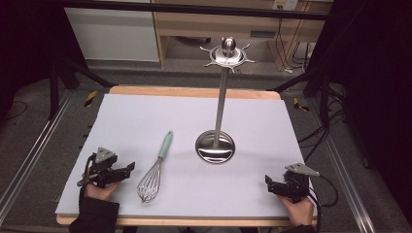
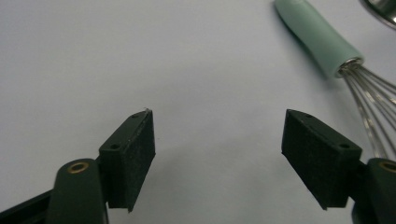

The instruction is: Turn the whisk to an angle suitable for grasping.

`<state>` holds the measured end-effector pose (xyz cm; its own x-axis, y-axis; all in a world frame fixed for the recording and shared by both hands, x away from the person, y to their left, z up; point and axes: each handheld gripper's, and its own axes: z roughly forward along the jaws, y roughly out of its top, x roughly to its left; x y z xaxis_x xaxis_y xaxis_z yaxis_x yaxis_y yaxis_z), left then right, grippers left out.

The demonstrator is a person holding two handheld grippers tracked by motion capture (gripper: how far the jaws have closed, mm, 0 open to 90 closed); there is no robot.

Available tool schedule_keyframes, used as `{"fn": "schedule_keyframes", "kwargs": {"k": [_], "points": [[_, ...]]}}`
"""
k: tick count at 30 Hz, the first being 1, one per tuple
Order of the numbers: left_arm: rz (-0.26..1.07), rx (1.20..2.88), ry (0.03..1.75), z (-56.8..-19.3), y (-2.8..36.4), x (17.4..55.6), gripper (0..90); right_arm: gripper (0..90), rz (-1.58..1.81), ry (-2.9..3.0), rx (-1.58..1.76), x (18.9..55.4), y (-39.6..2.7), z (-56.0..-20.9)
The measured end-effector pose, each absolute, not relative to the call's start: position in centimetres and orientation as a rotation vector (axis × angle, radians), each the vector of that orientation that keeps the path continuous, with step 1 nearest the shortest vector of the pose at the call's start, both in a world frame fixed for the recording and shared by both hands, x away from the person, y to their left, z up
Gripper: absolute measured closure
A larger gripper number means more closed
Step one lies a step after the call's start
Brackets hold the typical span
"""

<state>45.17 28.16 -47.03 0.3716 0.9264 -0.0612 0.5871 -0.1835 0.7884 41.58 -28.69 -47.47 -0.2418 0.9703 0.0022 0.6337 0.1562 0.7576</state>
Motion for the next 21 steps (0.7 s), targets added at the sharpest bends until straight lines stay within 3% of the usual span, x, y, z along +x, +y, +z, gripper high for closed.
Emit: {"fn": "schedule_keyframes", "kwargs": {"k": [21], "points": [[0.529, 1.860, 1.274, -44.8, 26.3, 44.2, 32.6, 10.0, 0.843, 1.967, 1.513, 41.7, -28.2, -47.7]]}}
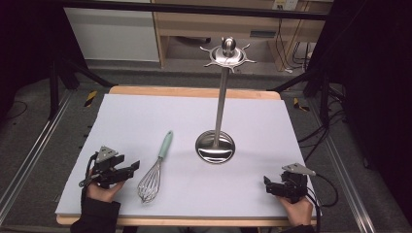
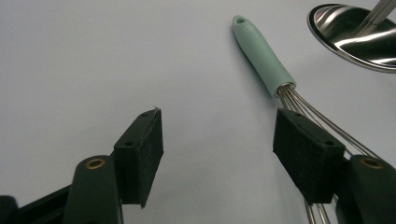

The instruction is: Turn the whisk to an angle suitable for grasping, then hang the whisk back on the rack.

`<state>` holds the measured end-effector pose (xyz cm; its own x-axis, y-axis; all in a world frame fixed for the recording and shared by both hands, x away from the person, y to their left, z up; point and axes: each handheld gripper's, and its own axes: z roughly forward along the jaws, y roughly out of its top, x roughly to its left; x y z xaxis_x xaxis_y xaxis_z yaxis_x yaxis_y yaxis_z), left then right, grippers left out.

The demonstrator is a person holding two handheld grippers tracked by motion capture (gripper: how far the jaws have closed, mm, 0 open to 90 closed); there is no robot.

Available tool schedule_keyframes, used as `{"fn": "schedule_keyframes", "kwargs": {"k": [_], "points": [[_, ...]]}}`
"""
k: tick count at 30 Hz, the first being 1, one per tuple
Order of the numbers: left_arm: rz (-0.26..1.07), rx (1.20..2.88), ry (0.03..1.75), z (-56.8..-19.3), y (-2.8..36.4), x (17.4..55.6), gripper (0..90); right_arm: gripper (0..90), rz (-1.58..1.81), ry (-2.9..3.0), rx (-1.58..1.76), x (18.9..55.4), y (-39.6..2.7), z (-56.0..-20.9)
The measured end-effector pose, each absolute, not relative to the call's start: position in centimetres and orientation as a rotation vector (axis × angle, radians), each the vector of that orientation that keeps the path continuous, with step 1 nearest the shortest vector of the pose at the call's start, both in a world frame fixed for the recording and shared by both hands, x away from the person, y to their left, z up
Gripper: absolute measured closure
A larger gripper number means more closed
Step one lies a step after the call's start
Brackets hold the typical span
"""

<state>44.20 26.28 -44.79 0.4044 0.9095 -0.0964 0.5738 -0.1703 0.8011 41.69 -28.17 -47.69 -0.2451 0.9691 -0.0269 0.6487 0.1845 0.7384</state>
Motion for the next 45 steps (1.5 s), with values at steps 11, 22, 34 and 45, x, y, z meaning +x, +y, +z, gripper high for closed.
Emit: {"fn": "schedule_keyframes", "kwargs": {"k": [11, 22, 34, 45], "points": [[0.535, 1.877, 1.217, -43.1, 25.2, 43.8, 32.3, 10.1, 0.842, 1.962, 1.497, 41.6, -28.0, -47.6], [0.516, 1.881, 1.174, -41.6, 24.2, 44.1, 32.3, 10.0, 0.835, 1.955, 1.493, 41.7, -28.1, -47.6], [0.499, 1.891, 1.150, -40.3, 23.3, 44.8, 31.5, 10.0, 0.846, 1.934, 1.506, 41.6, -28.2, -47.4], [0.465, 1.951, 1.148, -39.9, 22.0, 46.3, 32.4, 10.0, 0.821, 1.954, 1.483, 41.7, -28.0, -47.5]]}}
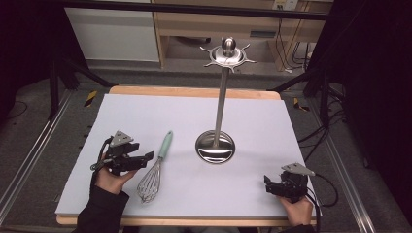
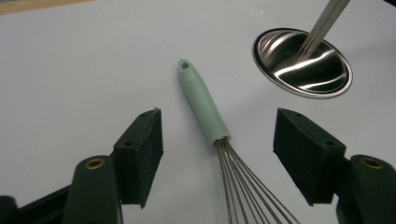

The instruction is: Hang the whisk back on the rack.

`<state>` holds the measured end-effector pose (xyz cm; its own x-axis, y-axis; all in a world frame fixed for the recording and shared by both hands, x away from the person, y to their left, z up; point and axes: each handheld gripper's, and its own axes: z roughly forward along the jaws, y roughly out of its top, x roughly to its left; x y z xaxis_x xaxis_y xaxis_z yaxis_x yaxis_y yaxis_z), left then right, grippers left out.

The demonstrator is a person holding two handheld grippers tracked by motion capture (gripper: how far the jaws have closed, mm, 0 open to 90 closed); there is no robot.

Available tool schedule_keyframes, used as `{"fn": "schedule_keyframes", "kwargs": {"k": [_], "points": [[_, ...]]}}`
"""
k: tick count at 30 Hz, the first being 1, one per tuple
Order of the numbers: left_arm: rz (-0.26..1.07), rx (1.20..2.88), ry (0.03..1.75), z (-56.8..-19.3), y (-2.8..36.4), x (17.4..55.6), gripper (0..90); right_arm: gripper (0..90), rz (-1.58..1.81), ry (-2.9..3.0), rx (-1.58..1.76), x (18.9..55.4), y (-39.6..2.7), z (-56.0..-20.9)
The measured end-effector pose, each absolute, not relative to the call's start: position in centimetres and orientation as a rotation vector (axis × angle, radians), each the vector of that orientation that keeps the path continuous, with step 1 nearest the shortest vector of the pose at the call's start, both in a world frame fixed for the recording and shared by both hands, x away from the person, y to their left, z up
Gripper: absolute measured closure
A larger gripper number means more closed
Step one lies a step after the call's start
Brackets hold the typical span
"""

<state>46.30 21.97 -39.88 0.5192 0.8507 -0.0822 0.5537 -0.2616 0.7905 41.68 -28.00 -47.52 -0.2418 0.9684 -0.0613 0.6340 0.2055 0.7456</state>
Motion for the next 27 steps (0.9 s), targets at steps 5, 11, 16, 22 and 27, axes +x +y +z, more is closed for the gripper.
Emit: {"fn": "schedule_keyframes", "kwargs": {"k": [5, 11, 16, 22, 27], "points": [[0.458, 1.961, 1.152, -39.9, 21.5, 46.9, 33.6, 10.1, 0.818, 1.954, 1.486, 41.7, -28.0, -47.5], [0.443, 2.007, 1.150, -39.7, 20.3, 48.0, 35.8, 10.0, 0.820, 1.960, 1.474, 41.6, -27.9, -47.5], [0.441, 2.053, 1.165, -40.0, 19.6, 48.7, 37.0, 10.0, 0.818, 1.968, 1.475, 41.7, -27.9, -47.6], [0.428, 2.103, 1.168, -40.4, 18.9, 49.4, 39.9, 10.0, 0.816, 1.971, 1.482, 41.8, -27.8, -47.6], [0.419, 2.145, 1.172, -40.8, 18.5, 49.8, 41.7, 10.0, 0.811, 1.975, 1.479, 41.8, -27.8, -47.7]]}}
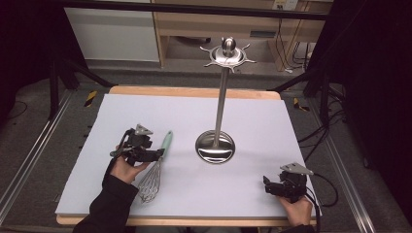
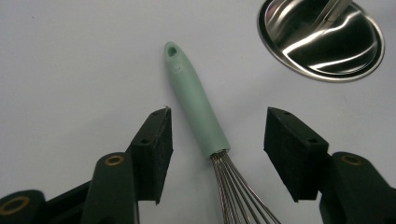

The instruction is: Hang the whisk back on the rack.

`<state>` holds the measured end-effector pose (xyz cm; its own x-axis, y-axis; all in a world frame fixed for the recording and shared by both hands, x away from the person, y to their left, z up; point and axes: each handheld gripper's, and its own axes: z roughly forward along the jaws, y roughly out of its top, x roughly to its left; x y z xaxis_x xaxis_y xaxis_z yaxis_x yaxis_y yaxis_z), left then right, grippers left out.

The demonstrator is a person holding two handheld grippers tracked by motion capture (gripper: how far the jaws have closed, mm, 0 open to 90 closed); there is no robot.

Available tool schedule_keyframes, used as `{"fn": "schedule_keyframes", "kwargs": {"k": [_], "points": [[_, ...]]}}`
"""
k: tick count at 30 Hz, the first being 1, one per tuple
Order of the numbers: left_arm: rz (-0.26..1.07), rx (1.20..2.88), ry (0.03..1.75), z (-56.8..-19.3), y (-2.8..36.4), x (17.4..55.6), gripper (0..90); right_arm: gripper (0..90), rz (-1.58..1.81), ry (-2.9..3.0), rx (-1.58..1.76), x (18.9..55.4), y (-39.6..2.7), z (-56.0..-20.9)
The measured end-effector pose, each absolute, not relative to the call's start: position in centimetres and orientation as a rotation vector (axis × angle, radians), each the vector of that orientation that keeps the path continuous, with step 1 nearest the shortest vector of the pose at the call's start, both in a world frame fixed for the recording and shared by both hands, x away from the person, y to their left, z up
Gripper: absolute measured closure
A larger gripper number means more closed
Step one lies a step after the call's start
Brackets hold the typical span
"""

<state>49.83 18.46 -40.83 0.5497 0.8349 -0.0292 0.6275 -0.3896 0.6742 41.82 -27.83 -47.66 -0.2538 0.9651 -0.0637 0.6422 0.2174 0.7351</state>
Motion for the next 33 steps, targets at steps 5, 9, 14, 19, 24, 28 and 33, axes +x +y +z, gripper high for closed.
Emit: {"fn": "schedule_keyframes", "kwargs": {"k": [5, 9, 14, 19, 24, 28, 33], "points": [[0.410, 2.181, 1.190, -41.6, 18.0, 50.3, 42.9, 10.0, 0.809, 1.979, 1.479, 41.8, -27.8, -47.7], [0.385, 2.216, 1.217, -42.4, 17.4, 51.0, 44.5, 10.0, 0.806, 1.984, 1.478, 41.9, -27.7, -47.8], [0.367, 2.241, 1.238, -43.1, 17.2, 51.5, 47.2, 10.0, 0.806, 1.987, 1.475, 41.9, -27.7, -47.8], [0.333, 2.261, 1.274, -44.2, 17.2, 52.1, 49.8, 10.0, 0.804, 1.994, 1.475, 41.9, -27.7, -47.8], [0.307, 2.271, 1.294, -44.8, 17.1, 52.4, 53.1, 10.0, 0.802, 1.998, 1.473, 41.9, -27.7, -47.8], [0.269, 2.286, 1.304, -45.3, 17.0, 52.7, 58.4, 10.0, 0.800, 1.998, 1.473, 41.9, -27.7, -47.8], [0.253, 2.277, 1.333, -45.5, 16.9, 52.9, 62.8, 10.0, 0.802, 2.000, 1.472, 41.9, -27.7, -47.8]]}}
